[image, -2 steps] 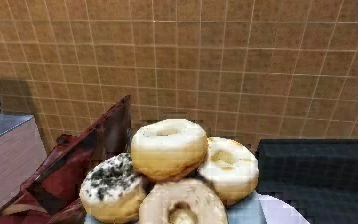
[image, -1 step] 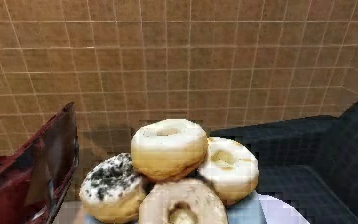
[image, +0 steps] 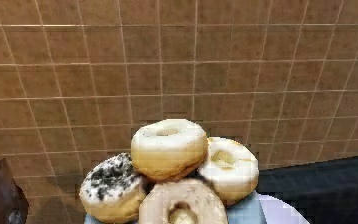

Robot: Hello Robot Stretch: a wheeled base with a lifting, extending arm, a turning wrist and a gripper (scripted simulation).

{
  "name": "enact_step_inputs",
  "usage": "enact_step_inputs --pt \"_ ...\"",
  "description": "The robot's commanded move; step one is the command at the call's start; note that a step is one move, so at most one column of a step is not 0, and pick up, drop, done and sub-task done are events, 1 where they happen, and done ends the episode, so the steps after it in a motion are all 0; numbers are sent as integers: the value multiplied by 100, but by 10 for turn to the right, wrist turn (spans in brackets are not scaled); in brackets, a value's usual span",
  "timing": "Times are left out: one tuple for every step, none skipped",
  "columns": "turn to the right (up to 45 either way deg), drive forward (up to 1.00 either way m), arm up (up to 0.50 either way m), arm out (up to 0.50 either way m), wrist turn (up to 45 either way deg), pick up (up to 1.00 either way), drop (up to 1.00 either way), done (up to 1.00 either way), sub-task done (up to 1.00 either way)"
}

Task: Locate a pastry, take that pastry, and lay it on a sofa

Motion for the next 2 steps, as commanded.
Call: enact_step_inputs --pt "450 0 0 0 0 0 0 0 0" --pt "450 0 0 0 0 0 0 0 0"
